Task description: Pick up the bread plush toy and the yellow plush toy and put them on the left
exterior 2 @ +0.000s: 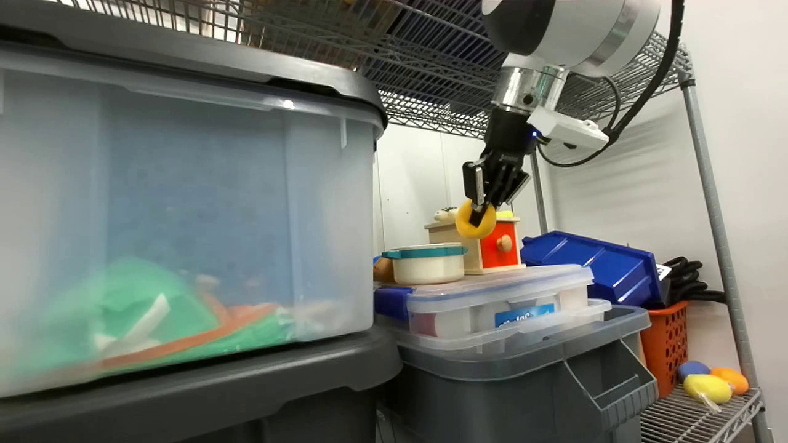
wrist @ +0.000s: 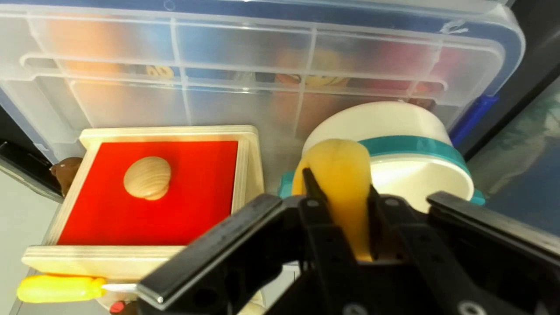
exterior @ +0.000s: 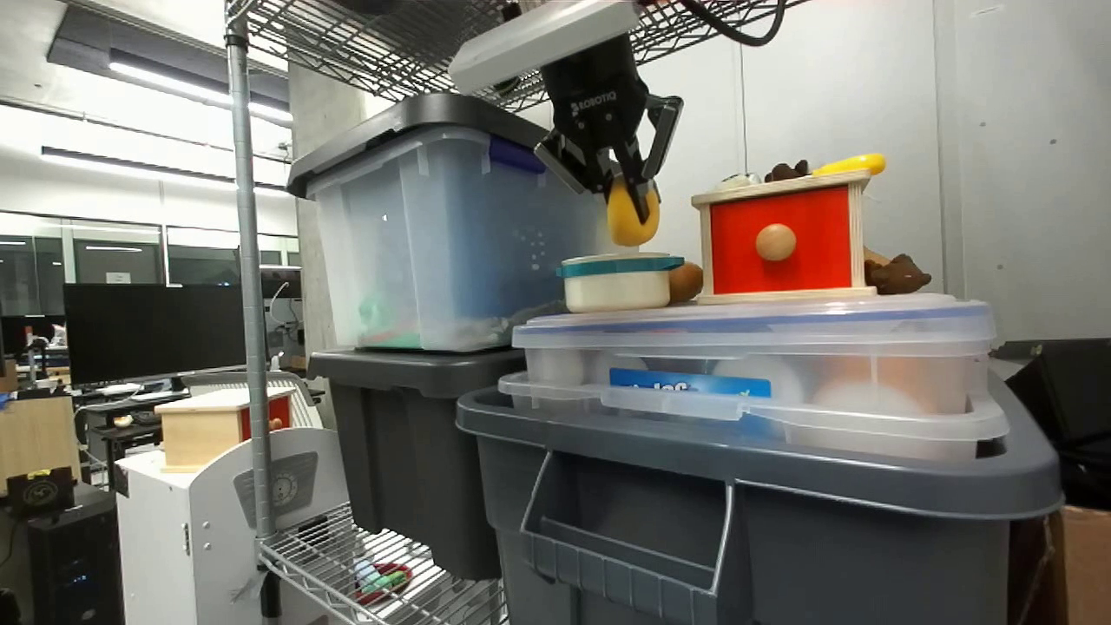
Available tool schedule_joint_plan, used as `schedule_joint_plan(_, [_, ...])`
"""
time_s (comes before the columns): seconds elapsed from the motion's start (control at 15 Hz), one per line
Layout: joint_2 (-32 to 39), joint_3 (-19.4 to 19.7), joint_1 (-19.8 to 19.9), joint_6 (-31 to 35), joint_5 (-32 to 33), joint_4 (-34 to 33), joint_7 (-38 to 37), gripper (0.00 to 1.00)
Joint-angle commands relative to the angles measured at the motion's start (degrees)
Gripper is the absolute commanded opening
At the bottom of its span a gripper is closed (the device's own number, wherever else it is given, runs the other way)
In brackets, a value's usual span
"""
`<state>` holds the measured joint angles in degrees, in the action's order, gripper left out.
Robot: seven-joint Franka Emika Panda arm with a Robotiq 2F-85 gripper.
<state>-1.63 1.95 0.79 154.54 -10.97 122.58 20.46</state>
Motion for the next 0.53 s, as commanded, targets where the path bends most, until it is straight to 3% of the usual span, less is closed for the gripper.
schedule_joint_plan(0.0, [2.91,-0.49,-0.26,1.19,1.42,-2.25,-1.21,0.05])
schedule_joint_plan(0.13, [4.44,-0.82,-0.16,1.85,2.28,-3.26,-1.87,0.05])
schedule_joint_plan(0.2, [4.94,-1.27,-0.28,4.85,-0.3,-3.24,-0.29,0.05])
schedule_joint_plan(0.47, [1.96,-1.28,0.08,9.92,-4.21,1.5,3.28,0.05])
